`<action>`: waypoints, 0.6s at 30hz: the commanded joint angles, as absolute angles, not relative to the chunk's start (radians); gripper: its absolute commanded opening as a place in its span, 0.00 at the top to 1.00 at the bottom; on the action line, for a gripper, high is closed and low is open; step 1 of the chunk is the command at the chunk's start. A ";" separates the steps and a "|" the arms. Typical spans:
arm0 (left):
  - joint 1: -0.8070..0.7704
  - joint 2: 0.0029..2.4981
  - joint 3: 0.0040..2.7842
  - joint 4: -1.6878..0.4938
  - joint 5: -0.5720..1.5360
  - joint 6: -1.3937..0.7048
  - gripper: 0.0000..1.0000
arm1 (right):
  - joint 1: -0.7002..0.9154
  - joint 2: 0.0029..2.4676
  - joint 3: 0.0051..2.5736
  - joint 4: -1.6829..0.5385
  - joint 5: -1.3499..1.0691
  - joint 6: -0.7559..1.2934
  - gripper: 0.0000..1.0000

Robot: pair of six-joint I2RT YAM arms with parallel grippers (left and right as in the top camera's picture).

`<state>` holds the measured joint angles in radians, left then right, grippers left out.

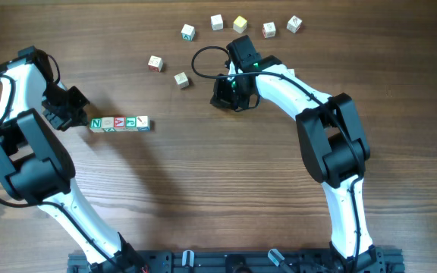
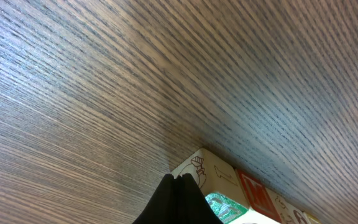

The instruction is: Form a horizontal line

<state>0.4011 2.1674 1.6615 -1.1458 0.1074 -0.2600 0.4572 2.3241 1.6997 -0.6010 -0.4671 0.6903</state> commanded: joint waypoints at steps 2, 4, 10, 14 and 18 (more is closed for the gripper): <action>0.402 2.177 1.655 -1.159 0.127 -0.243 0.96 | 0.451 2.398 1.660 -0.623 -0.313 0.680 0.83; 0.402 2.177 1.655 -1.164 0.127 -0.243 0.96 | 0.451 2.398 1.660 -0.623 -0.313 0.680 0.83; 0.402 2.177 1.655 -1.165 0.127 -0.243 0.96 | 0.451 2.398 1.660 -0.623 -0.313 0.680 0.83; 0.402 2.177 1.655 -1.164 0.153 -0.243 0.96 | 0.451 2.398 1.660 -0.623 -0.314 0.680 0.83; 0.402 2.177 1.655 -1.165 0.154 -0.242 0.96 | 0.451 2.398 1.660 -0.623 -0.314 0.680 0.83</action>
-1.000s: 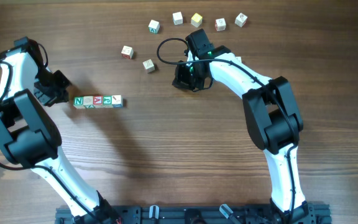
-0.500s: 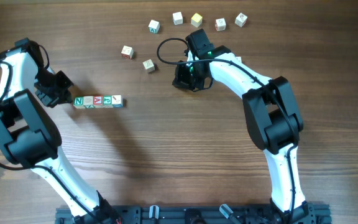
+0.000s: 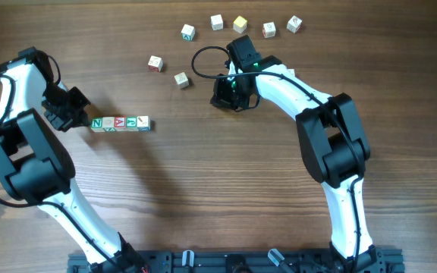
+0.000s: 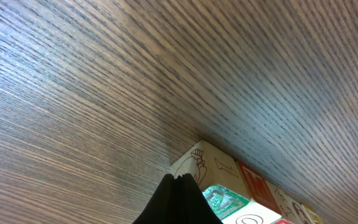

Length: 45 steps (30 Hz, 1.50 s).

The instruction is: Form a horizontal line

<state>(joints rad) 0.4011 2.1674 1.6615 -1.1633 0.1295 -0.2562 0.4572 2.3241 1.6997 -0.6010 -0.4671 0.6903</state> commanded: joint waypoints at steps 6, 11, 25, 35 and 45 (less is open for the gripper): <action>0.402 2.177 1.655 -1.165 0.160 -0.242 0.96 | 0.451 2.398 1.660 -0.623 -0.313 0.680 0.83; 0.402 2.177 1.655 -1.165 0.135 -0.243 0.96 | 0.451 2.398 1.660 -0.624 -0.306 0.679 0.83; 0.402 2.177 1.655 -1.172 0.006 -0.242 0.96 | 0.451 2.398 1.660 -0.625 -0.295 0.672 0.94; 0.402 2.094 1.655 -1.172 0.287 0.002 0.96 | 0.440 2.392 1.684 -0.693 -0.368 0.520 0.81; 0.397 1.617 1.655 -1.229 0.595 0.222 0.00 | 0.438 2.028 1.863 -1.092 0.086 0.366 0.24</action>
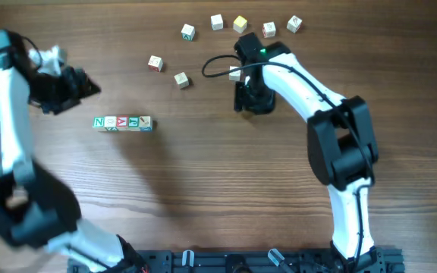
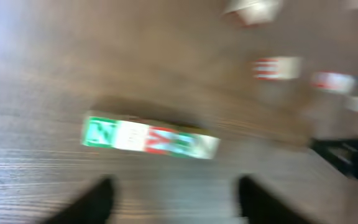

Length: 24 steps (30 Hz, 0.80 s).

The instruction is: Form a horizontal line

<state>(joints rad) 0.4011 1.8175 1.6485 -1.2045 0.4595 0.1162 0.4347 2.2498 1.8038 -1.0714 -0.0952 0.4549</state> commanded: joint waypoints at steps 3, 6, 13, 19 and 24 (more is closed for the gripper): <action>0.395 1.460 1.655 -1.232 0.595 0.225 0.00 | 0.442 1.867 1.863 -1.125 0.087 0.367 0.05; 0.395 1.301 1.655 -1.226 0.594 0.225 0.00 | 0.442 1.702 1.863 -1.161 0.088 0.366 0.01; 0.395 1.131 1.655 -1.233 0.545 0.224 0.00 | 0.442 1.490 1.857 -1.214 0.224 0.367 0.01; 0.395 1.152 1.653 -1.283 0.544 0.225 0.00 | 0.442 1.496 1.835 -1.250 0.273 0.368 0.00; 0.395 1.233 1.653 -1.279 0.541 0.225 0.00 | 0.442 1.523 1.780 -1.242 0.229 0.370 0.00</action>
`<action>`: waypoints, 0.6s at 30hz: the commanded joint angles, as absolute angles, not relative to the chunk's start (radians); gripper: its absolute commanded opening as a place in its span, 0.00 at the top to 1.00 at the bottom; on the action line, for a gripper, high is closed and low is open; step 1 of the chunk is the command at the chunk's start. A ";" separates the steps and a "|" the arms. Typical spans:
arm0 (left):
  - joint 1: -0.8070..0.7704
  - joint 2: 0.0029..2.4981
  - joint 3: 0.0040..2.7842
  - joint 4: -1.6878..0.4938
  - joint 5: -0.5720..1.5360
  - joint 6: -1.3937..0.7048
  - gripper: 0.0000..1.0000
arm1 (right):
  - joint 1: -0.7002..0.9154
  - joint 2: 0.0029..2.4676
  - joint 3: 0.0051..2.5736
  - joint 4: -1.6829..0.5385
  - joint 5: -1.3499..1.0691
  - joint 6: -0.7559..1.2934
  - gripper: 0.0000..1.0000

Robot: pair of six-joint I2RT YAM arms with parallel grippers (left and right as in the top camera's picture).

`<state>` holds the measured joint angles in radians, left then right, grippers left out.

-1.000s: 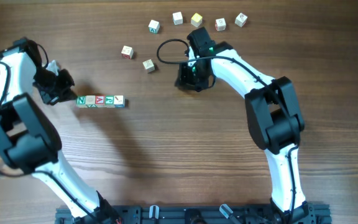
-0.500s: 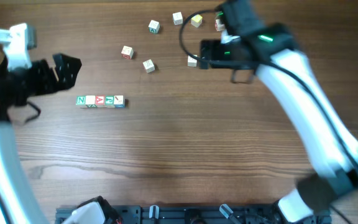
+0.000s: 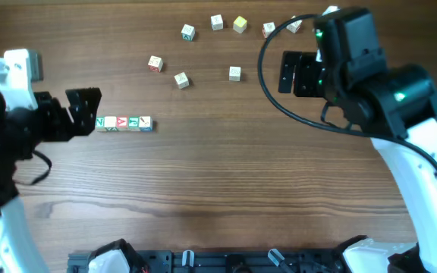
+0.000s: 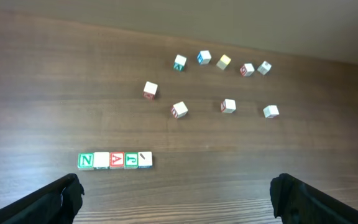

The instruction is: Form a horizontal line

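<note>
A straight left-to-right row of several letter blocks lies on the wooden table, and it also shows in the left wrist view as the row. Loose blocks lie scattered further back, among them one block alone in the middle. My left gripper hangs high just left of the row. In its wrist view the left gripper is open and empty. My right gripper is raised at the right, its two fingers apart, holding nothing.
Several loose blocks sit in an arc at the back, and two more lie nearer, a block and a block. Another block shows only in the left wrist view. The right arm's cable loops above the table.
Both arms now stand higher and nearer the camera. My right gripper has moved right, away from the lone middle block. The left wrist view, blurred before, now takes in the whole table.
My left gripper was shut, low against the left end of the row, while the right gripper was low near the table's middle. The row then stood slightly further right. Later the left gripper was open and lifted off, and a new block lay by the right gripper. Now both are raised.
</note>
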<state>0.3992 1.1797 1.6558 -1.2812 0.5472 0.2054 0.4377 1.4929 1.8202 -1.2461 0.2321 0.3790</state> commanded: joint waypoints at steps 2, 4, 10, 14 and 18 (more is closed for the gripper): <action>0.395 1.274 1.653 -1.274 0.541 0.225 0.00 | 0.442 1.541 1.768 -1.234 0.188 0.370 0.00; 0.395 1.314 1.653 -1.263 0.541 0.225 0.00 | 0.442 1.566 1.766 -1.225 0.156 0.370 0.01; 0.395 1.402 1.653 -1.230 0.541 0.230 0.00 | 0.442 1.651 1.766 -1.209 0.089 0.370 0.01; 0.396 1.402 1.653 -1.231 0.536 0.233 0.00 | 0.442 1.692 1.766 -1.209 0.052 0.370 0.18; 0.397 1.361 1.653 -1.235 0.530 0.245 0.00 | 0.442 1.697 1.767 -1.221 0.050 0.367 0.28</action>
<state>0.3992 1.4090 1.6550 -1.2346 0.5400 0.2096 0.4377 1.6920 1.7733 -1.2137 0.0811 0.3698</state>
